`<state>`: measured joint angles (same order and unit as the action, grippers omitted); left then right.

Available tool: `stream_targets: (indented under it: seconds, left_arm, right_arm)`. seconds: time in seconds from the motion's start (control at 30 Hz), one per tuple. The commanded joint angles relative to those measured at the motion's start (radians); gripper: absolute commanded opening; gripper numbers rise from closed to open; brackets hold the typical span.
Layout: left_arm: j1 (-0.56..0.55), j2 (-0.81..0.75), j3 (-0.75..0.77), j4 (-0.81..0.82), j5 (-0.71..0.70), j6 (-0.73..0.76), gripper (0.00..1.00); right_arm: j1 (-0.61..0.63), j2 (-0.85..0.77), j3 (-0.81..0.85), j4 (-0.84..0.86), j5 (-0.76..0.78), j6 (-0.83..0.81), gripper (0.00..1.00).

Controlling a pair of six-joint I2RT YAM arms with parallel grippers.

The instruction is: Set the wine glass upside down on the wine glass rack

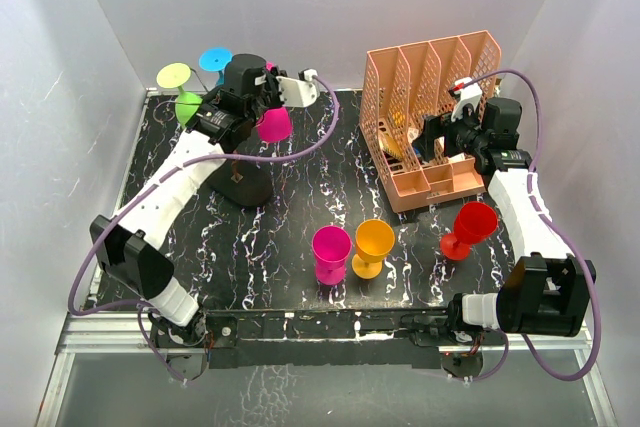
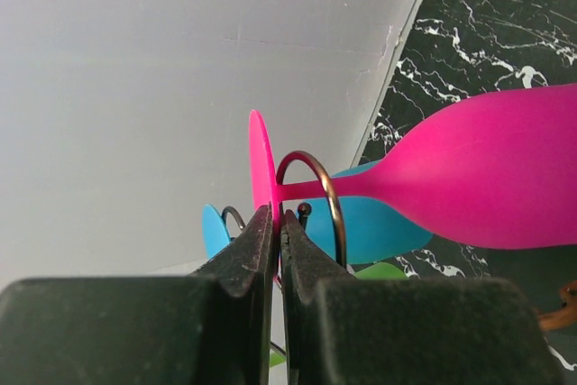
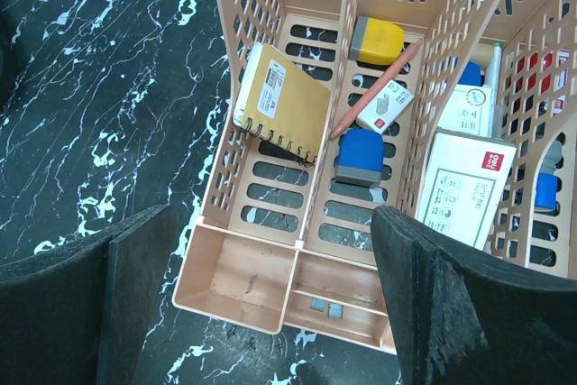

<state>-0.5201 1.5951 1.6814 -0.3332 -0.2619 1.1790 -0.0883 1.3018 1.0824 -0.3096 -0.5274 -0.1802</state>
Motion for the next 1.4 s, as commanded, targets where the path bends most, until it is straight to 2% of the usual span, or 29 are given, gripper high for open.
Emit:
stream_targets:
  seconds: [0.0, 0.67, 1.37]
  left_arm:
    - [-0.004, -0.052, -0.018, 0.023, -0.031, 0.012, 0.00]
    - [-0.002, -0.090, -0.017, -0.026, -0.059, -0.007, 0.13]
    - [0.017, -0.142, -0.043, -0.058, -0.084, -0.013, 0.31]
  right_arm:
    - [-0.007, -0.009, 0.001, 0.060, -0.014, 0.002, 0.98]
    - [-0.009, -0.008, -0.001, 0.061, -0.016, 0.001, 0.99]
    - [-0.016, -0.012, -0.004, 0.060, -0.025, 0.000, 0.98]
